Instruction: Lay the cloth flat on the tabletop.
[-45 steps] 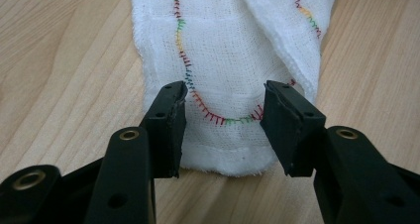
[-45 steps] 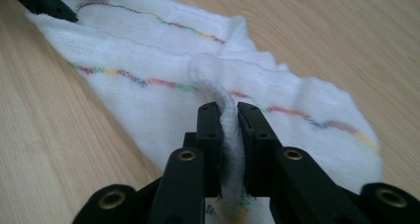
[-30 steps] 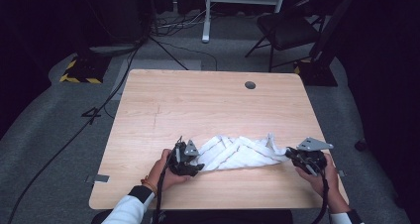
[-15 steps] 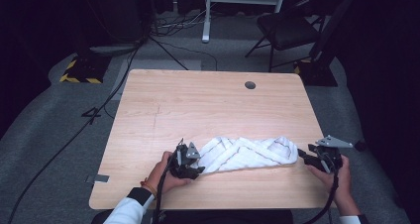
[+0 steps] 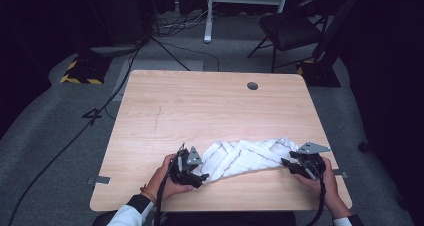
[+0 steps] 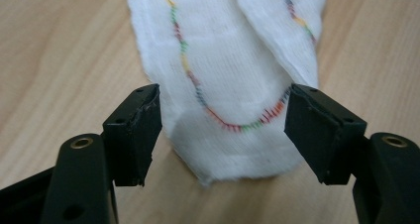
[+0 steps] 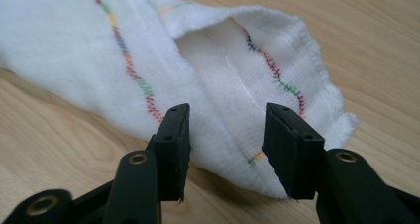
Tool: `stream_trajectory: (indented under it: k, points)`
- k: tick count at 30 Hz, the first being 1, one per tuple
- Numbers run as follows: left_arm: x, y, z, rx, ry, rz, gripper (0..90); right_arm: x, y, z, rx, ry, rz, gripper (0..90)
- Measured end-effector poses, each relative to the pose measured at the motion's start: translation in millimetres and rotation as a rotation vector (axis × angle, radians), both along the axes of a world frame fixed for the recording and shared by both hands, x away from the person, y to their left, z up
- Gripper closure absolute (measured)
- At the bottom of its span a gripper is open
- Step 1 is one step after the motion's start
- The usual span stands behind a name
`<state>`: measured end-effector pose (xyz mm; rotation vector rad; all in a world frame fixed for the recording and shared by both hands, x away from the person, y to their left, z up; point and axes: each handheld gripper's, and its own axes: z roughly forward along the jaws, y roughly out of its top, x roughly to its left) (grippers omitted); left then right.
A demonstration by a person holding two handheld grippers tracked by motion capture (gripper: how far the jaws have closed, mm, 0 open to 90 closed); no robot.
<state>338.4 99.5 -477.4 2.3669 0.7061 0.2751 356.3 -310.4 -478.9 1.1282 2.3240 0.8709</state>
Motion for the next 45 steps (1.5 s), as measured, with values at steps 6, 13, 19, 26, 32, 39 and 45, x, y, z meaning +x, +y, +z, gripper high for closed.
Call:
stream_trajectory:
  k: [6, 13, 19, 26, 32, 39, 45]
  points:
    - [21.9, -16.5, 4.8, 0.015, -0.055, -0.006, 30.7, 13.0, -4.7, -6.3, -0.012, 0.004, -0.059, 55.1]
    - [53.4, -42.0, 8.3, 0.041, -0.08, -0.058, 32.8, 30.4, 0.9, -9.2, -0.061, -0.046, -0.047, 52.2]
    - [70.6, -57.2, 5.2, 0.057, -0.093, -0.107, 33.6, 53.3, 7.2, -10.2, -0.085, -0.079, -0.058, 52.3]
    - [93.6, -65.4, -6.0, 0.029, -0.061, -0.15, 41.0, 85.9, 21.0, -10.3, -0.127, -0.116, -0.066, 51.6]
    - [95.3, -65.1, -8.0, 0.028, -0.06, -0.199, 67.4, 86.8, 38.8, 4.1, -0.101, -0.162, -0.041, 50.8]
    - [90.0, -59.3, -4.1, 0.017, -0.083, -0.214, 84.3, 70.3, 82.2, 20.0, 0.012, -0.153, 0.135, 46.0]
    - [82.5, -46.9, 1.0, 0.028, -0.093, -0.198, 84.8, 63.9, 138.2, 4.2, -0.066, -0.084, 0.315, 44.5]
